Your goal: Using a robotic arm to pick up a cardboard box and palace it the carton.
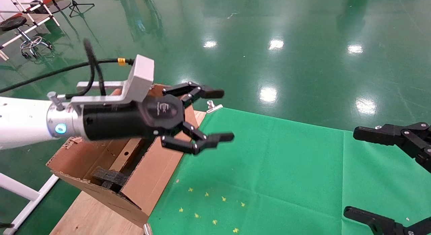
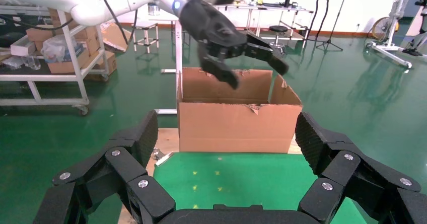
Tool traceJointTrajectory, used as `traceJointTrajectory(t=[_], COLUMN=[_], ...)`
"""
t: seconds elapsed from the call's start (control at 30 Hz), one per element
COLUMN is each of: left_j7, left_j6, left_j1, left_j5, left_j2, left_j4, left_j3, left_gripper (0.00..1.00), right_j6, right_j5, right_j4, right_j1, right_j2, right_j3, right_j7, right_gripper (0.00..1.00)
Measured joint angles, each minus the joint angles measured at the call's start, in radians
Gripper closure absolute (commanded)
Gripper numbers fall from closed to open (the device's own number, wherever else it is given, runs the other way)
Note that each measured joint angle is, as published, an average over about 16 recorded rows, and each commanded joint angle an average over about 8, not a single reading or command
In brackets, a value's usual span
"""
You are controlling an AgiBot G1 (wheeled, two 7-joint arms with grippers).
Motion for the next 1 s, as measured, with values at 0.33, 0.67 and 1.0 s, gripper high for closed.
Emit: traceJointTrajectory(t=[0.33, 0.67, 1.0], left_j7=[0.014, 0.019, 0.018], left_j6=[0.047, 0.062, 0.057], left_j1=[0.105, 0.138, 0.129], left_j5=[-0.155, -0.205, -0.191], left_j2=[-0.018, -0.024, -0.023], left_j4=[-0.153, -0.2, -0.186], left_j3=[-0.033, -0.044, -0.041], left_gripper=[0.0, 0.0, 0.0], right_j6=[0.0, 0.001, 0.001], right_j5=[0.0, 0.001, 0.001], right_j4=[0.0, 0.0, 0.0], right_j1=[0.0, 0.0, 0.0], right_j2=[0.0, 0.0, 0.0], right_j3=[0.0, 0.0, 0.0], right_j7=[0.0, 0.0, 0.0], right_gripper=[0.0, 0.0, 0.0])
